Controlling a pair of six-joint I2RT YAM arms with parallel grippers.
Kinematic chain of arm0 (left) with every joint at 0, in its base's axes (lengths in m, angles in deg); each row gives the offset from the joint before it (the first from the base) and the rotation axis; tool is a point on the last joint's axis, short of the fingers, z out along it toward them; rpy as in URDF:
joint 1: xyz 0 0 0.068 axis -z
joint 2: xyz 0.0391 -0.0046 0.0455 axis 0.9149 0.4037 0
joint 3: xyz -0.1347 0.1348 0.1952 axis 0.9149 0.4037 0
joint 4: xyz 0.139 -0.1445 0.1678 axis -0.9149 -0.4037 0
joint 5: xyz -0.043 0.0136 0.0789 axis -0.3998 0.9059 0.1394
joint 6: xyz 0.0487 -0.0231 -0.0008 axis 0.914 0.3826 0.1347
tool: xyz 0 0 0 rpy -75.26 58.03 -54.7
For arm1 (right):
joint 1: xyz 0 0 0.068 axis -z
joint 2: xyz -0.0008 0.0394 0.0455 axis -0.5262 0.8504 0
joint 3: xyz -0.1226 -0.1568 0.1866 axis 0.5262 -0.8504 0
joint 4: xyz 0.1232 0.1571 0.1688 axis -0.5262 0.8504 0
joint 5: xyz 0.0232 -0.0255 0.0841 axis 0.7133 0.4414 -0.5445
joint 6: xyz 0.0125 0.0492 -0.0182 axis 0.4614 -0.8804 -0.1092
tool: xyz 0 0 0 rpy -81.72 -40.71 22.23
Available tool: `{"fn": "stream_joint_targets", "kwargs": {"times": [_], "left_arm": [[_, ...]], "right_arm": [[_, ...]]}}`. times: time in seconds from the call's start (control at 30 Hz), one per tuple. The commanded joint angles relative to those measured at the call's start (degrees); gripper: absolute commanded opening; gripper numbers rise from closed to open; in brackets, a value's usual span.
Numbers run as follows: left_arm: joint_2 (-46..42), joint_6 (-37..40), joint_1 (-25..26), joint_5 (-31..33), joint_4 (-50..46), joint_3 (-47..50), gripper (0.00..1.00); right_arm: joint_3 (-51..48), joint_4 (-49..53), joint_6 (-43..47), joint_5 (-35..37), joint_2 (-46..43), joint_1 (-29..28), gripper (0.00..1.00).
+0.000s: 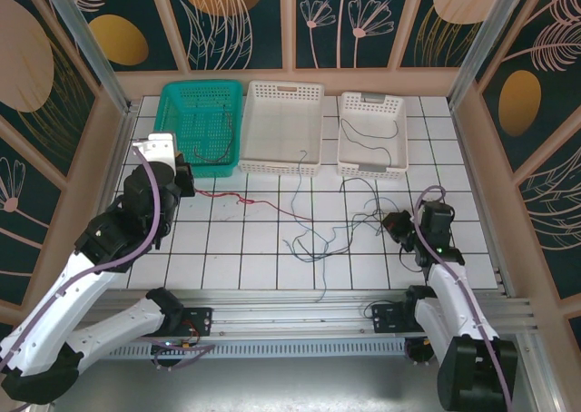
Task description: Untangle the cables
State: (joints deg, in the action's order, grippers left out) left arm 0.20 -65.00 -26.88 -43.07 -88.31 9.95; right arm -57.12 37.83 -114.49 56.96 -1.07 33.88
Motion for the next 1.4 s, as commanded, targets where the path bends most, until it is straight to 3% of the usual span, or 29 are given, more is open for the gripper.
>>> {"fn": "stream_joint_targets", "kwargs": {"times": [0.0,0.13,0.3,0.47,0.6,0.87,1.1,1.37], "left_arm": [[1.2,-3.3,-0.3,-5.9,3.6,0.2,0.0],[3.3,-6.3,-0.3,-11.8,6.6,2.1,0.0],[5.5,-8.8,-0.3,-16.9,9.6,3.6,0.0],[7.1,-9.5,-0.3,-18.9,10.4,4.6,0.0],[7.6,-9.7,-0.3,-19.4,11.1,5.2,0.0],[7.6,-9.6,-0.3,-19.3,11.2,4.3,0.0],[6.9,-9.8,-0.3,-18.9,11.1,5.4,0.0],[6.6,-9.8,-0.3,-18.8,11.2,5.8,0.0]], "right_arm": [[4.3,-0.8,1.9,2.6,1.0,-5.6,0.0],[8.7,-2.9,2.2,6.8,5.7,-14.5,0.0],[15.1,-3.8,4.0,9.9,12.8,-19.7,0.01],[20.5,-3.5,7.4,10.6,15.8,-24.5,0.43],[23.8,-3.9,10.9,11.5,16.3,-30.1,0.56],[25.9,-6.2,15.2,9.3,22.0,-40.4,0.62],[25.8,-7.1,8.1,6.5,24.5,-42.5,0.64],[25.2,-8.9,14.3,8.0,27.7,-46.9,0.65]]}}
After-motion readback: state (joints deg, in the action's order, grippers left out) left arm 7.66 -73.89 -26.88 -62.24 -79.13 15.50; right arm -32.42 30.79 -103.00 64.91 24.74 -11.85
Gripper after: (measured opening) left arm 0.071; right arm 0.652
